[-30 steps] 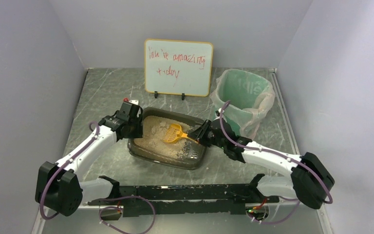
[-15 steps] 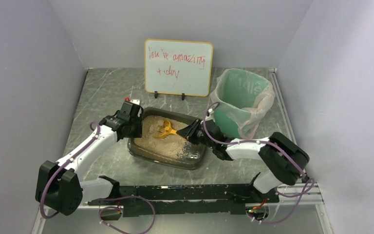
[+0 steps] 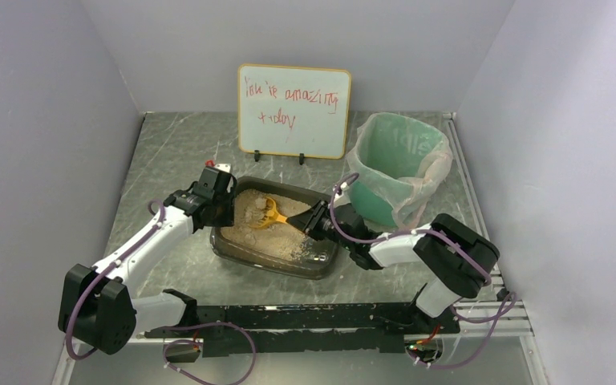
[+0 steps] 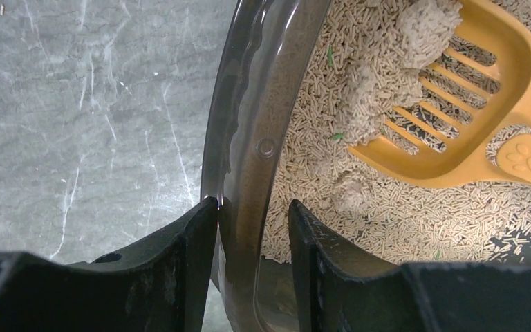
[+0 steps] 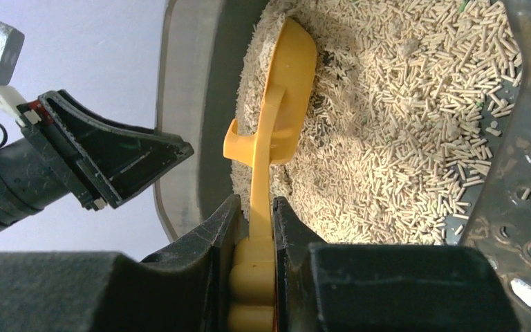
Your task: Clean the litter box
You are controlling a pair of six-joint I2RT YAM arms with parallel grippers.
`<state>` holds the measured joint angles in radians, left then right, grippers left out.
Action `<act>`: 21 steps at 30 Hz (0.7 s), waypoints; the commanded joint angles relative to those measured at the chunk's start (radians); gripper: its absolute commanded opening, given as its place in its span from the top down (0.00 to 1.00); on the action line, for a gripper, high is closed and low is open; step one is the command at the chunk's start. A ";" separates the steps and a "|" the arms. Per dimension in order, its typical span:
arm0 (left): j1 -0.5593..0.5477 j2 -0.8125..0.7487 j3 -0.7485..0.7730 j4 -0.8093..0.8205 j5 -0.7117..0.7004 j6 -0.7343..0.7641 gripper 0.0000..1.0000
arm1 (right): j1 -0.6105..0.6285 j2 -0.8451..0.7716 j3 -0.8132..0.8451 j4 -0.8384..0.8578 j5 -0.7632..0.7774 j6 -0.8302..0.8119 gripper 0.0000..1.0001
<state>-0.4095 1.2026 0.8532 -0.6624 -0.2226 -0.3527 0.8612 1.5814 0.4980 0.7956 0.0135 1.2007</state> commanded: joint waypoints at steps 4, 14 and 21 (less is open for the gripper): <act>-0.011 -0.019 0.016 0.044 -0.006 -0.001 0.52 | 0.012 -0.031 -0.061 0.230 -0.075 0.025 1.00; -0.011 -0.047 0.013 0.046 -0.014 -0.003 0.39 | 0.010 -0.065 -0.150 0.339 -0.076 0.073 1.00; -0.011 -0.069 0.014 0.042 -0.035 -0.012 0.27 | 0.011 -0.140 -0.186 0.307 -0.057 0.069 1.00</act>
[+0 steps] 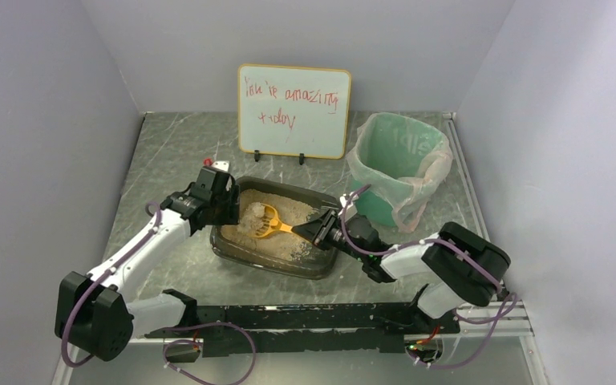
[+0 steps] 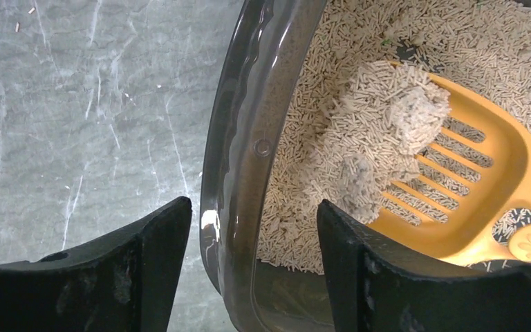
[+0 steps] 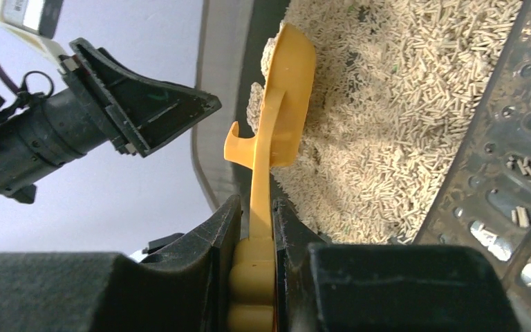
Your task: Clean the litter box
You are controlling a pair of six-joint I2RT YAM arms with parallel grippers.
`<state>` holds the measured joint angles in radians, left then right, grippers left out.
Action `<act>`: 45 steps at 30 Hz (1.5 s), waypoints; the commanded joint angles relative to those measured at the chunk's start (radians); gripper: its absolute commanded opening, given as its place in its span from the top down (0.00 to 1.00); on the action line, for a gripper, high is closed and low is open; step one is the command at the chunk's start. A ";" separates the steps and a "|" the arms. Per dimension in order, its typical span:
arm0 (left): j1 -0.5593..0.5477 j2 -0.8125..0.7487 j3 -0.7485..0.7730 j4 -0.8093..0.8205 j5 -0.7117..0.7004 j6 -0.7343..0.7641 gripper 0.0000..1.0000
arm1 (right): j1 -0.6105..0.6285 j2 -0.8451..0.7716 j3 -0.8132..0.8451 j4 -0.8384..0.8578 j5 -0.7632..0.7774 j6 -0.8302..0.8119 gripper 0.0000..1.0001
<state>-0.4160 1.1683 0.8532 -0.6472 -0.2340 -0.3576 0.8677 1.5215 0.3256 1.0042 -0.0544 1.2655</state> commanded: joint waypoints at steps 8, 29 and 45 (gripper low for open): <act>-0.004 -0.099 0.009 0.030 -0.052 -0.018 0.19 | -0.006 -0.238 -0.079 0.003 0.073 -0.019 1.00; 0.000 -0.129 0.007 0.035 -0.061 -0.021 0.10 | -0.083 -0.740 -0.247 -0.261 0.035 -0.004 1.00; 0.008 -0.136 0.004 0.045 -0.035 -0.009 0.10 | -0.162 -0.604 -0.357 0.057 -0.110 0.096 1.00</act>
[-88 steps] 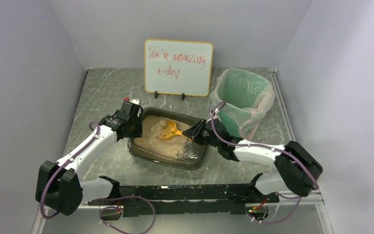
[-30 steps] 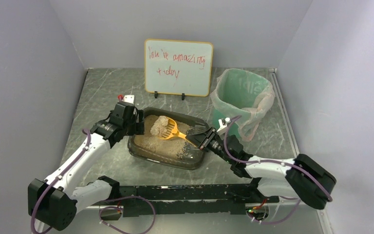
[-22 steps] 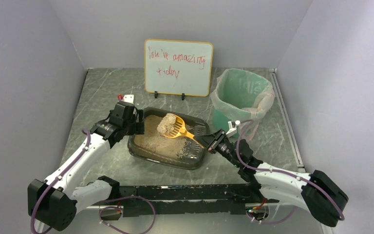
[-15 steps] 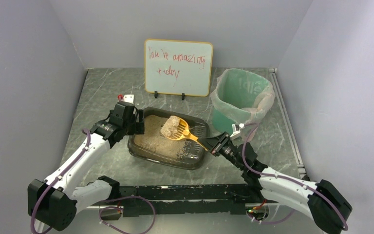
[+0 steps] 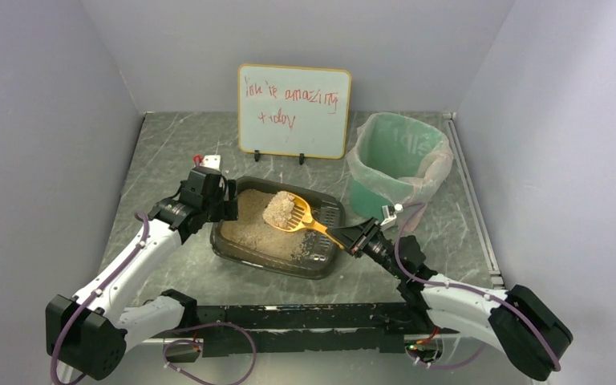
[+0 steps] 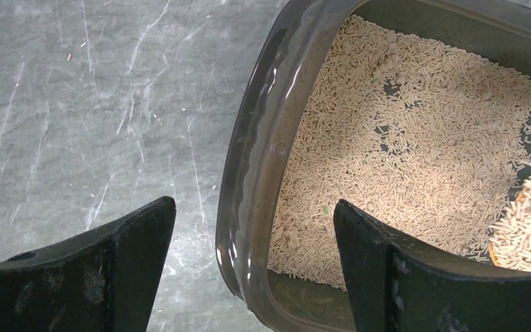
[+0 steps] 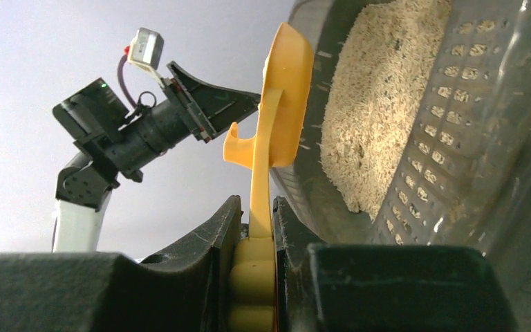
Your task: Clean the litter box
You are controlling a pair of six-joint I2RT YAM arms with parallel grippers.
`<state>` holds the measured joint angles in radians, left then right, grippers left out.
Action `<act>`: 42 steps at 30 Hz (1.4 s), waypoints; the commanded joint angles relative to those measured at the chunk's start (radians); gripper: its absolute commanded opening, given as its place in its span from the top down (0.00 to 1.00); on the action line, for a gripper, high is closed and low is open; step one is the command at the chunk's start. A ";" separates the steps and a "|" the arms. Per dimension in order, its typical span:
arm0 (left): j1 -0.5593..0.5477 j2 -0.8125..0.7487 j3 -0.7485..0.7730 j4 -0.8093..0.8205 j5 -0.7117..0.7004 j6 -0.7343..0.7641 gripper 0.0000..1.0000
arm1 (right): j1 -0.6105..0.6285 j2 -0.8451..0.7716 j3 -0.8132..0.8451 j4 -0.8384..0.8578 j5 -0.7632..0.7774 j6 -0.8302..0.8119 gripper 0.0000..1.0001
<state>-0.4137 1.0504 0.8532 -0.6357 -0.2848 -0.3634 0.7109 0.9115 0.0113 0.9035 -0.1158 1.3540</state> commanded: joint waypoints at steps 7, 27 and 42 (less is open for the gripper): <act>0.007 -0.021 0.004 0.036 0.019 -0.001 0.10 | -0.024 -0.053 -0.022 0.101 -0.100 -0.020 1.00; 0.015 -0.028 0.003 0.038 0.033 0.003 0.10 | -0.026 -0.083 -0.006 0.119 -0.116 -0.002 1.00; 0.029 -0.030 -0.004 0.046 0.071 0.010 0.10 | -0.059 -0.146 -0.042 0.036 -0.069 0.010 1.00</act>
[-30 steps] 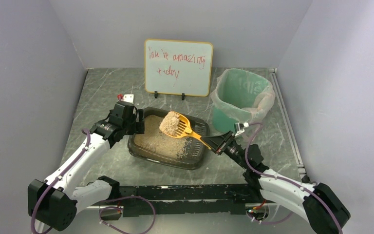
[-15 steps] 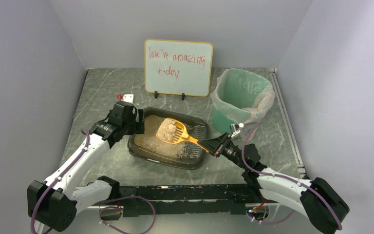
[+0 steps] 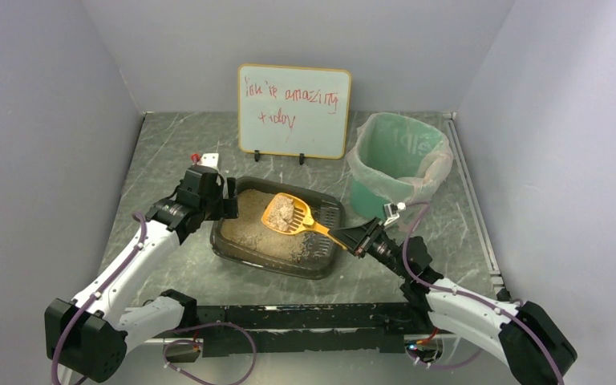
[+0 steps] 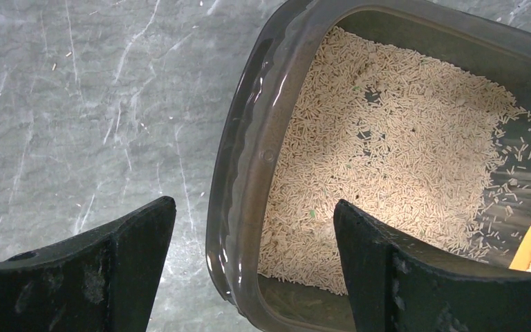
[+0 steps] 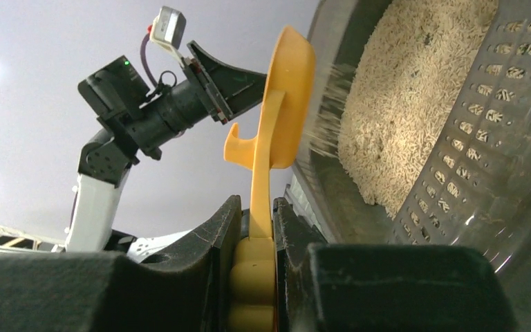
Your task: Clean the litter box
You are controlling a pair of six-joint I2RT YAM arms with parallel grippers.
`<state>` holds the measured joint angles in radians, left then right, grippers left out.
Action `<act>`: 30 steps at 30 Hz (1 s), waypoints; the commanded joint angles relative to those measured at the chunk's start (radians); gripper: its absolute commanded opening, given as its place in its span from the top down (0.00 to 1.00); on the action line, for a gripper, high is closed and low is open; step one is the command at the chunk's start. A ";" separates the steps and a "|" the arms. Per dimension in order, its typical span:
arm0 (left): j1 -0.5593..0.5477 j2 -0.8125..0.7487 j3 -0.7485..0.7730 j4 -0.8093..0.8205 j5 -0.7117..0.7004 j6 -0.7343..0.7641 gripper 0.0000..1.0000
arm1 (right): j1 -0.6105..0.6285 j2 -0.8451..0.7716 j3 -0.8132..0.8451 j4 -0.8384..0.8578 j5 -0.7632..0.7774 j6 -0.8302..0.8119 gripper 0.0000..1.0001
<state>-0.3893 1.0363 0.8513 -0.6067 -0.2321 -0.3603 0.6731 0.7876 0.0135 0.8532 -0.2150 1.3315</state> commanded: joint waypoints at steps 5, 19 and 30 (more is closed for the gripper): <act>0.006 -0.019 0.000 0.023 0.021 0.010 0.10 | -0.026 0.020 -0.052 0.159 -0.004 0.056 1.00; 0.006 -0.024 -0.006 0.024 0.042 0.011 0.10 | -0.007 0.006 -0.048 0.134 0.061 0.051 1.00; 0.006 -0.036 -0.005 0.025 0.036 0.009 0.10 | -0.014 0.069 -0.072 0.225 0.029 0.090 1.00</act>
<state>-0.3870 1.0233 0.8482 -0.6014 -0.1989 -0.3595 0.7143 0.8883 0.0124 0.9672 -0.1913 1.3708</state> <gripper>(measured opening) 0.900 0.232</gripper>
